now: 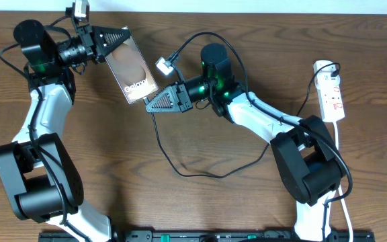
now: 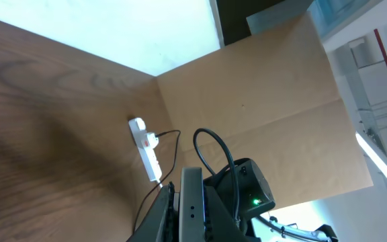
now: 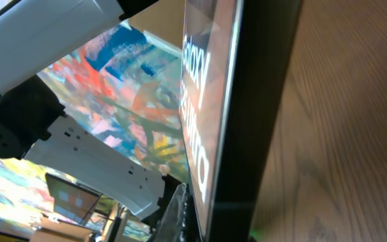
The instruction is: Plug charger to phone and switch on socket
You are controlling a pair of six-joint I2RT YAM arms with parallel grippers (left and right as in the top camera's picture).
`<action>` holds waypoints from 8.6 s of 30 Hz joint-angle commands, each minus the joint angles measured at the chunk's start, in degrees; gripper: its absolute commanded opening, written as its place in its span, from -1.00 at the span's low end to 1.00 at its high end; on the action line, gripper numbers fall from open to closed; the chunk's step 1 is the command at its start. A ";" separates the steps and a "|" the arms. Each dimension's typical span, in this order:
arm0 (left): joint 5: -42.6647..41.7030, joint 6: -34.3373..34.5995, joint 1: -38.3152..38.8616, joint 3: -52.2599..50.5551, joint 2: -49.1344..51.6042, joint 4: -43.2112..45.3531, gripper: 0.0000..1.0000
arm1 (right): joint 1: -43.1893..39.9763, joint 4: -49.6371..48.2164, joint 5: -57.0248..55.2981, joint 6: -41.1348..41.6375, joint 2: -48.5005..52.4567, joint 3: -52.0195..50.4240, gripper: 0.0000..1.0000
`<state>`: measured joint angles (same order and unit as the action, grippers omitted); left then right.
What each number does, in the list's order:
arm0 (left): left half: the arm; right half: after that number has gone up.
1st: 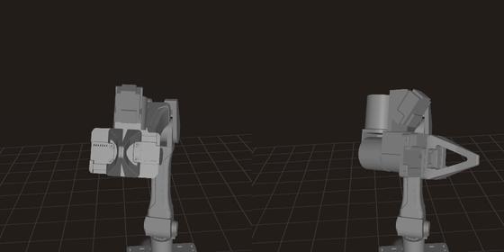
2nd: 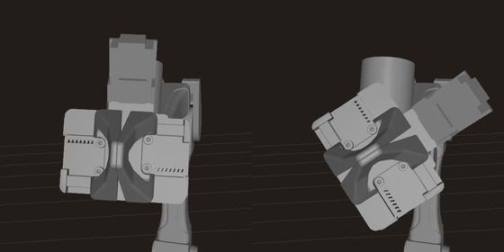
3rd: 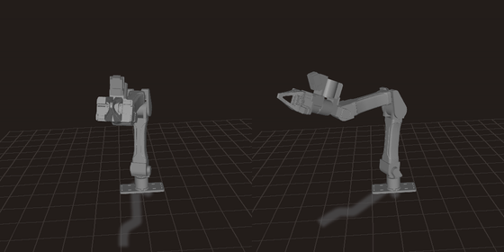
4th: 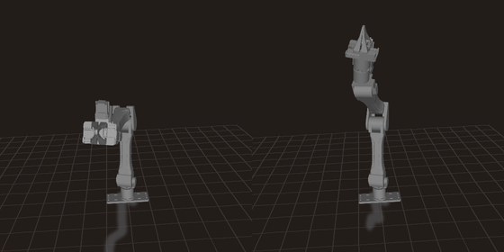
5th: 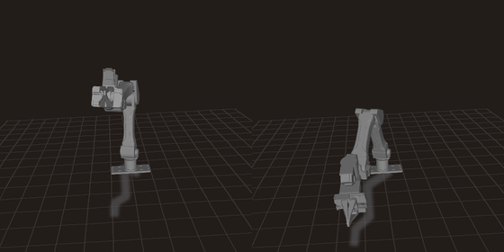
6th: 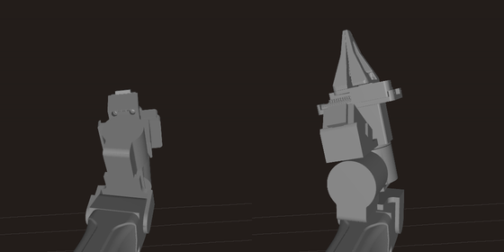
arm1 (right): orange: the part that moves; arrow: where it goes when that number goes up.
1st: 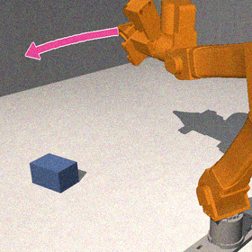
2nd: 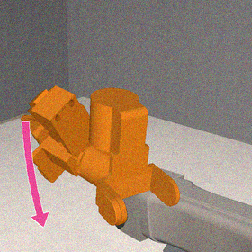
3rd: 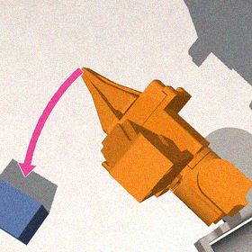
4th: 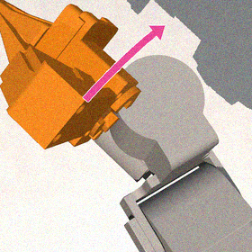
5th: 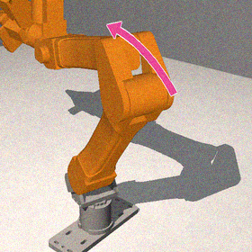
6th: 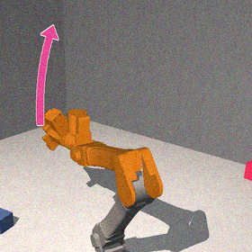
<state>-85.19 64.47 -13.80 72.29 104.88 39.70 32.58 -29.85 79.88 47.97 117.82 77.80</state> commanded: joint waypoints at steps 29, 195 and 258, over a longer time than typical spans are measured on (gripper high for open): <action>-4.83 0.24 -0.63 -0.09 -1.25 0.28 -0.85 | -2.27 -0.81 -5.75 0.26 0.15 0.61 0.99; 51.39 -36.76 -3.96 -4.74 10.36 -69.02 -0.85 | -12.24 17.03 -7.56 -3.93 0.15 0.61 0.98; 51.15 -36.81 -5.44 -4.68 7.34 -68.74 0.23 | -12.24 17.03 -7.30 -3.91 0.15 0.61 0.99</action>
<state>-38.59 28.08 -18.17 68.34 112.88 -29.36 20.18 -12.88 72.18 45.34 117.82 77.84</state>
